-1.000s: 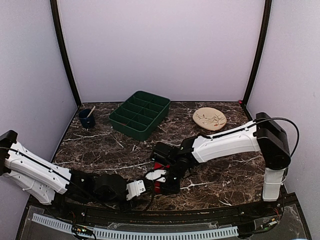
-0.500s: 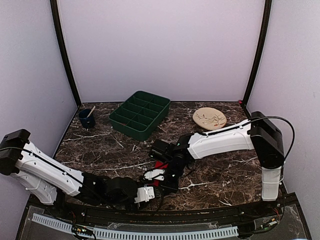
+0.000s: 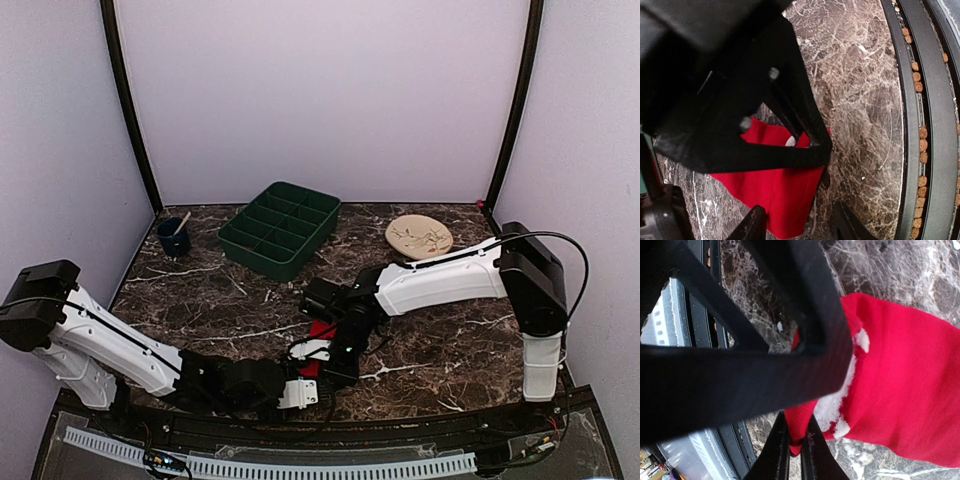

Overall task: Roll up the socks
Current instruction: Roll the sock at the center of the board.

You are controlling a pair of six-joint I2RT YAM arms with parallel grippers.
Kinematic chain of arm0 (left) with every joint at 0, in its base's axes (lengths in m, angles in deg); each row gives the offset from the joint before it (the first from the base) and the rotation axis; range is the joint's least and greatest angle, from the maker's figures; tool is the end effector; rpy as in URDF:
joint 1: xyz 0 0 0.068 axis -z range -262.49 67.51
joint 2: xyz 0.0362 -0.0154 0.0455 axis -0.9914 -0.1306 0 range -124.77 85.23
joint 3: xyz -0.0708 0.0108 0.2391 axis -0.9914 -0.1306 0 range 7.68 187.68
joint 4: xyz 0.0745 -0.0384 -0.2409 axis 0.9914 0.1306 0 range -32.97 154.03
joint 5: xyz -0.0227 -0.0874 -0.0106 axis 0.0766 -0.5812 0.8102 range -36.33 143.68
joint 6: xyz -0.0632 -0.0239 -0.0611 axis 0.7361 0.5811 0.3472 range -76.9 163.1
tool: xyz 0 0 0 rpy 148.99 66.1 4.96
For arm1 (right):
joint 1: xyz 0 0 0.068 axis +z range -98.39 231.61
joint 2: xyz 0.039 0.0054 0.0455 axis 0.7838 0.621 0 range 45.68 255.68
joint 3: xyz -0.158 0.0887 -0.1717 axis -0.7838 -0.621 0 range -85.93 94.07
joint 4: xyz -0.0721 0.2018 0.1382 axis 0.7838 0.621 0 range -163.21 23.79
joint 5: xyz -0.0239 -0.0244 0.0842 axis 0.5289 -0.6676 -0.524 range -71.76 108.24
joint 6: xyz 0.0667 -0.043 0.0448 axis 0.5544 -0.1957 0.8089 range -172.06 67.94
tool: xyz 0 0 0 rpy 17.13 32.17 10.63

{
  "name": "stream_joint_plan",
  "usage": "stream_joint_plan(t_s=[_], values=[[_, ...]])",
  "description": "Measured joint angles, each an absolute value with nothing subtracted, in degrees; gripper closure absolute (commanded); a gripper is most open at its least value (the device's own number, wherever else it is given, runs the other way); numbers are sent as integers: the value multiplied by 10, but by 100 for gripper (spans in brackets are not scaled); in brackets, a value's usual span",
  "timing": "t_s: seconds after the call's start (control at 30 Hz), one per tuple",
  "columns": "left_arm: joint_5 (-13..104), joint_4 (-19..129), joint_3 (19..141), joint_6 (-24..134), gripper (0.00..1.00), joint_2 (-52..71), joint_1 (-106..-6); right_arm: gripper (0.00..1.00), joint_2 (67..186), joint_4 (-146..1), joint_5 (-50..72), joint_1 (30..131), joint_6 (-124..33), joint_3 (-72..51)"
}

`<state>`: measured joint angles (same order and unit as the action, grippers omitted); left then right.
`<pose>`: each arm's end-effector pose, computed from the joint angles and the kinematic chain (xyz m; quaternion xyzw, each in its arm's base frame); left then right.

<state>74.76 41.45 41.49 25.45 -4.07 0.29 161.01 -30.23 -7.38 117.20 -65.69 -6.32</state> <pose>0.0689 -0.3104 0.0948 0.6350 0.6295 -0.0843 0.4399 0.1247 0.3605 0.0954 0.6355 -0.7337 -0.2404 0.0104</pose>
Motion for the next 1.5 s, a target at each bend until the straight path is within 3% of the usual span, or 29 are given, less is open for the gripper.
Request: stream_joint_plan(t_s=[0.4,0.63,0.73,0.83,1.13,1.5], values=[[735,411,415,235,63,-49,-20,92,1618,-296,-91,1167,-663,-59],[714,411,419,229,64,-55,-26,92,1618,-292,-94,1165,-664,-58],[705,412,423,229,68,-58,-29,92,1619,-288,-101,1165,-666,-51],[699,414,427,228,81,-63,-33,92,1619,-286,-107,1165,-667,-45],[691,425,434,229,88,-68,-39,92,1620,-280,-109,1164,-668,-45],[671,453,446,248,96,-74,-45,72,1621,-287,-85,1159,-652,-47]])
